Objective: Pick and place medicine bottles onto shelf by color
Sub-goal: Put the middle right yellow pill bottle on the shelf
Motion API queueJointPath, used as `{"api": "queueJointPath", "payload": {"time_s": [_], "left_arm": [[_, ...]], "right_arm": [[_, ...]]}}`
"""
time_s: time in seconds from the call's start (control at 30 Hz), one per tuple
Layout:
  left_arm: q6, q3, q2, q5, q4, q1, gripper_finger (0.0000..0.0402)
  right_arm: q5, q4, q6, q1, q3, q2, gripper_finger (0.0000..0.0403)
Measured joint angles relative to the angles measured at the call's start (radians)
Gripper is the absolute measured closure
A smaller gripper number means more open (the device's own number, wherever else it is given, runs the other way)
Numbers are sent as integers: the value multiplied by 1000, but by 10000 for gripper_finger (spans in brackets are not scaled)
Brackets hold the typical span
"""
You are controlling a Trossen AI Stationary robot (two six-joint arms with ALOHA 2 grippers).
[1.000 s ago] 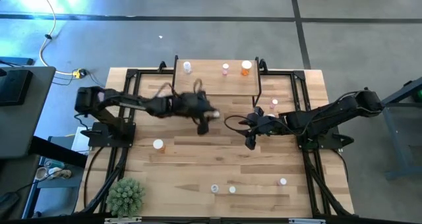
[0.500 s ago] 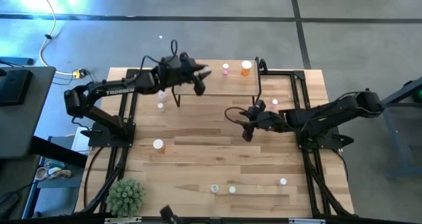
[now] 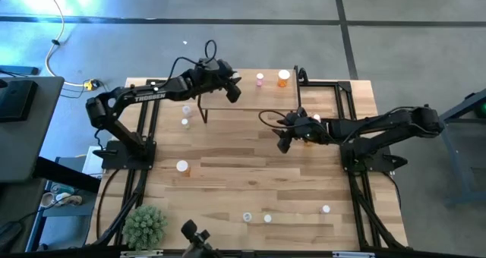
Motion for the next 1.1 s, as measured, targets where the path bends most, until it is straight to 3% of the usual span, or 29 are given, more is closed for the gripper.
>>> {"api": "queueJointPath", "payload": {"time_s": [1.1], "left_arm": [[14,1,56,-2,-7,10,265]], "right_arm": [[-20,-9,-2,-11,0,0,224]]}}
